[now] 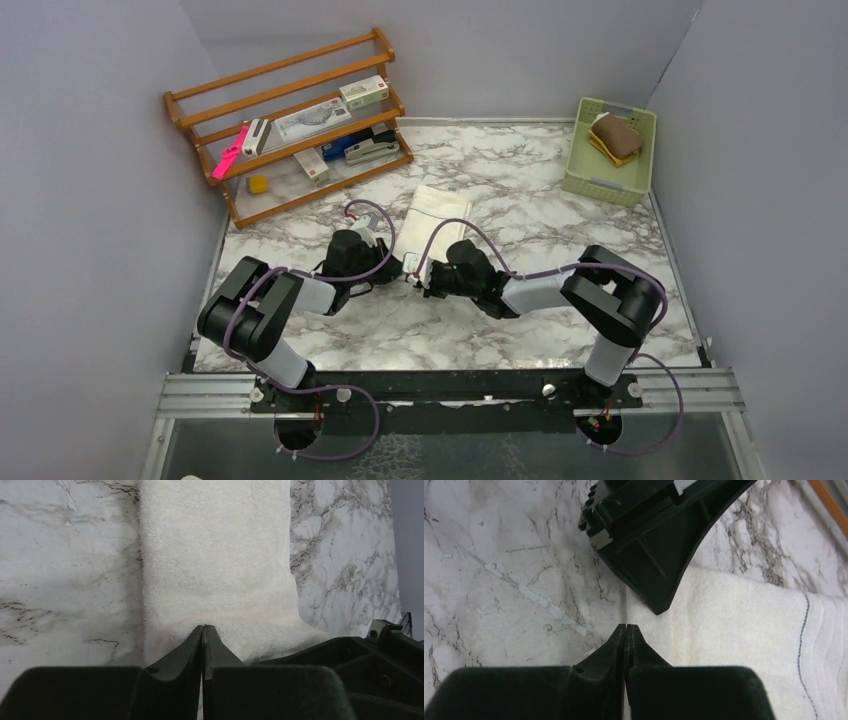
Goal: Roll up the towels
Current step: Roll the towel at the center of the board.
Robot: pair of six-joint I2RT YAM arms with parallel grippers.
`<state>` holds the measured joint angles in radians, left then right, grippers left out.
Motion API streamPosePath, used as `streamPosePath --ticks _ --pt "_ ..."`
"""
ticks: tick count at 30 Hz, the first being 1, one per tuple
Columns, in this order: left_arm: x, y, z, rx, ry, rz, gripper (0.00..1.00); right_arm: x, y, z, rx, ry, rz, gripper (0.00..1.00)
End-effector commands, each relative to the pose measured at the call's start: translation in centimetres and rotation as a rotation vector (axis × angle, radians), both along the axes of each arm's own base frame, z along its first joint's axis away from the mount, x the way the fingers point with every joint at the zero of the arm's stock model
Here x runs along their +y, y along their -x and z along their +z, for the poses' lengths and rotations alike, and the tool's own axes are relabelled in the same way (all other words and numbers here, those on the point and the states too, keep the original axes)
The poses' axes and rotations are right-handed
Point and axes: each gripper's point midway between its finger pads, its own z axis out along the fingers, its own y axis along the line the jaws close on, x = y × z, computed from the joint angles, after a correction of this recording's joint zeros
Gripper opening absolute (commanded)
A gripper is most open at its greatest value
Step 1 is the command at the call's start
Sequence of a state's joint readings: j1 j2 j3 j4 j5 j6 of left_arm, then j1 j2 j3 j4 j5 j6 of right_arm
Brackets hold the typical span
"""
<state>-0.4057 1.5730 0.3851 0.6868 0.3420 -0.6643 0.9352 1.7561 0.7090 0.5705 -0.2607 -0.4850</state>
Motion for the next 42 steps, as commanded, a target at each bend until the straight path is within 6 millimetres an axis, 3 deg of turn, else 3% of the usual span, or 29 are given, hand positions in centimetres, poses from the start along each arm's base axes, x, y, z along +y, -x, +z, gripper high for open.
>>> streamPosePath --ticks 1,9,19,21,24,28,37,42 --pt "0.5 0.5 -1.5 0.046 -0.037 -0.006 0.04 -1.0 -0.3 -1.1 0.060 -0.021 -0.041 0.01" --pt "0.4 0.6 -2.0 0.053 -0.047 -0.021 0.04 -5.0 -2.8 -2.3 0.141 0.002 -0.166 0.01" --pt "0.4 0.4 -2.2 0.052 -0.064 -0.034 0.04 -6.6 -3.8 -2.5 0.196 -0.007 -0.265 0.01" --pt "0.4 0.4 -2.2 0.051 -0.066 -0.036 0.04 -6.4 -4.1 -2.3 0.187 0.005 -0.261 0.02" --pt "0.2 0.3 -2.0 0.049 -0.060 -0.041 0.04 -5.6 -4.1 -2.0 0.143 0.048 -0.234 0.27" --pt "0.2 0.1 -1.6 0.043 -0.059 -0.043 0.04 -4.0 -2.6 -0.8 -0.031 0.078 -0.142 0.44" --pt "0.1 -0.1 -1.7 0.047 -0.061 -0.046 0.04 -2.4 -0.7 -1.1 -0.172 0.148 -0.029 0.45" --pt "0.0 -0.1 -1.7 0.049 -0.062 -0.052 0.04 -2.7 -1.6 -1.7 -0.200 0.188 -0.058 0.45"
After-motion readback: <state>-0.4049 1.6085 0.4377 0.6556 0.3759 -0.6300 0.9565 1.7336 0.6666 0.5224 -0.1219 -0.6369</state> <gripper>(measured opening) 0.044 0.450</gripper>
